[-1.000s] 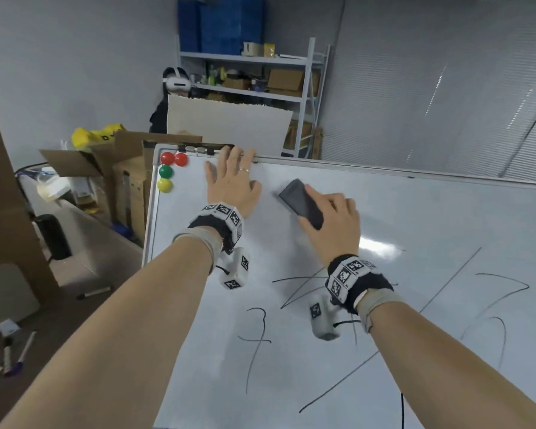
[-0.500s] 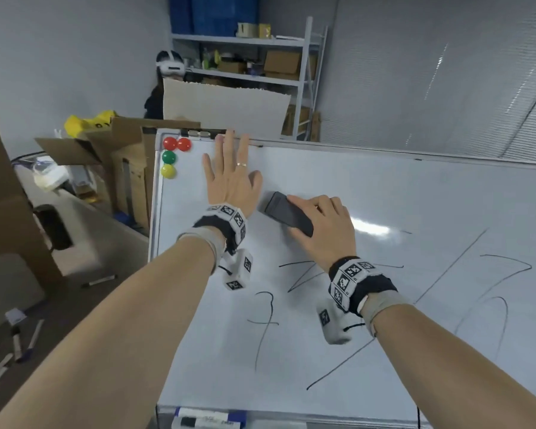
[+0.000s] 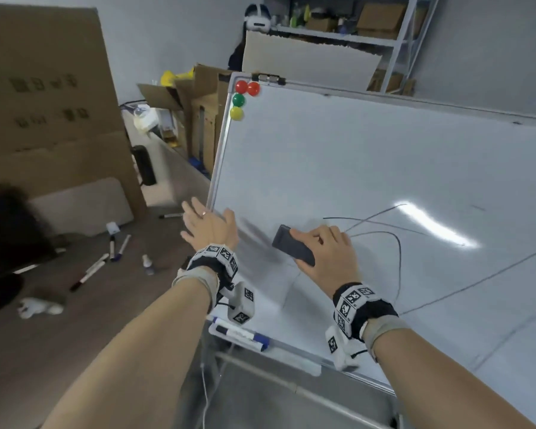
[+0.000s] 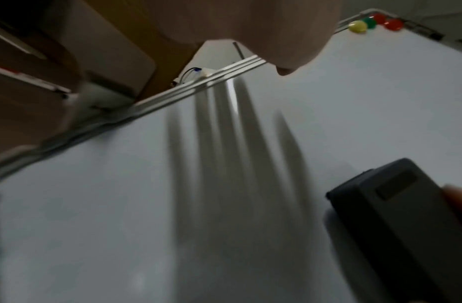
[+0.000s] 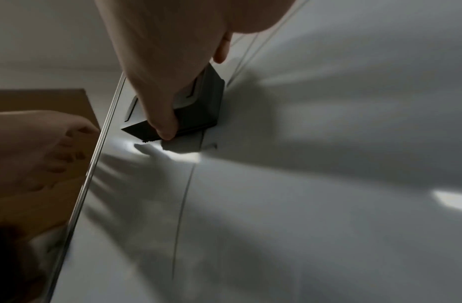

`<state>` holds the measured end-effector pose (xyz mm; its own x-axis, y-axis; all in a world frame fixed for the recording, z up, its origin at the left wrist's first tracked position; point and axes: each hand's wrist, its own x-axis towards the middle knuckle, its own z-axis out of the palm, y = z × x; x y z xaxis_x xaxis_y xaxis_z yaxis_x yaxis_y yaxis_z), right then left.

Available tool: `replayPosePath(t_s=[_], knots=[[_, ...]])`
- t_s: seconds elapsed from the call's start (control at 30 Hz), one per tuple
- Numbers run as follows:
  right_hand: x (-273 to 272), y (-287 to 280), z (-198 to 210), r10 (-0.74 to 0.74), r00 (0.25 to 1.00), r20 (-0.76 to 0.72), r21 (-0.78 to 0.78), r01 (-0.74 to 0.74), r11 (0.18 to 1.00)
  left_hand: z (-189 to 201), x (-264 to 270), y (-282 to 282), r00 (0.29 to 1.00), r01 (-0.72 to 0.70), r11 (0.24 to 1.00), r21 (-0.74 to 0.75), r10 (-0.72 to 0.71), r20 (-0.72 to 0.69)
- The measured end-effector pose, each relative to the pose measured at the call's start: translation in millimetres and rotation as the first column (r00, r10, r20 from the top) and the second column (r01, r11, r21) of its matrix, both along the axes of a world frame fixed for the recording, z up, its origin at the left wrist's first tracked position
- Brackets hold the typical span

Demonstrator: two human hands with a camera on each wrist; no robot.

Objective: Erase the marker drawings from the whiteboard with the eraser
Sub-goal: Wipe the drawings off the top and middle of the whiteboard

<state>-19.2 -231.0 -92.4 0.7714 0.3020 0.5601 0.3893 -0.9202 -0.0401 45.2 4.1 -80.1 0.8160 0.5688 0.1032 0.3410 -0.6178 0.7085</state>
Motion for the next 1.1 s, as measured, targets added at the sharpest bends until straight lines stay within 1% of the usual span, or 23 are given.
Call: replayPosePath(t_s=[0.07, 0.13, 0.2, 0.27, 0.37, 0.43, 0.5, 0.6, 0.67, 0.77, 0.87, 0.93, 0.97, 1.03, 1.1], knots=[[-12, 1, -27, 0.04, 0.998, -0.05, -0.034, -0.041, 0.999, -24, -19, 1, 0.995, 0.023, 0.999, -0.03, -0.026, -0.101], [-21, -1, -45, 0.048, 0.996, -0.071, -0.067, -0.053, 0.996, -46, -35, 0, 0.977, 0.071, 0.996, -0.045, -0.079, -0.198], [-22, -5, -42, 0.016, 0.999, -0.035, -0.054, -0.018, 0.998, -63, -44, 0, 0.962, 0.095, 0.993, -0.065, -0.109, -0.249], [-15, -8, -22, -0.07, 0.997, 0.03, 0.026, 0.069, 0.997, -70, -50, -5, 0.953, 0.106, 0.992, -0.07, -0.121, -0.276], [5, -5, 12, -0.188, 0.98, 0.063, 0.128, 0.179, 0.975, -63, -55, -17, 0.969, 0.05, 0.996, -0.075, -0.066, -0.237], [10, 3, 15, -0.202, 0.976, 0.077, 0.157, 0.188, 0.97, -63, -59, -22, 0.974, 0.041, 0.992, -0.12, -0.066, -0.218], [6, 11, 2, -0.167, 0.983, 0.079, 0.146, 0.155, 0.977, -74, -65, -23, 0.972, 0.071, 0.989, -0.132, -0.099, -0.215], [-9, 16, -32, -0.046, 0.999, 0.028, 0.022, 0.046, 0.999, -88, -70, -21, 0.973, 0.069, 0.989, -0.128, -0.095, -0.21], [-19, 18, -50, 0.001, 1.0, -0.031, -0.038, -0.002, 0.999, -90, -71, -20, 0.976, 0.066, 0.992, -0.106, -0.087, -0.202], [-36, 20, -68, 0.001, 0.992, -0.13, -0.036, -0.006, 0.999, -89, -74, -20, 0.977, 0.061, 0.995, -0.082, -0.076, -0.197], [-50, 19, -76, -0.002, 0.987, -0.161, -0.026, -0.002, 1.0, -84, -80, -24, 0.975, 0.064, 0.996, -0.057, -0.075, -0.212], [-46, 19, -64, -0.014, 0.988, -0.156, -0.006, 0.013, 1.0, -79, -81, -23, 0.975, 0.03, 0.999, -0.043, -0.039, -0.22], [-41, 19, -52, -0.04, 0.989, -0.141, 0.016, 0.043, 0.999, -76, -79, -23, 0.976, 0.008, 0.999, -0.038, -0.016, -0.218], [-26, 17, -24, -0.138, 0.987, -0.08, 0.095, 0.145, 0.985, -69, -74, -22, 0.981, -0.016, 0.999, -0.033, 0.009, -0.195], [-14, 11, 1, -0.24, 0.97, -0.032, 0.192, 0.241, 0.951, -64, -67, -23, 0.986, -0.016, 0.999, -0.032, 0.01, -0.166]])
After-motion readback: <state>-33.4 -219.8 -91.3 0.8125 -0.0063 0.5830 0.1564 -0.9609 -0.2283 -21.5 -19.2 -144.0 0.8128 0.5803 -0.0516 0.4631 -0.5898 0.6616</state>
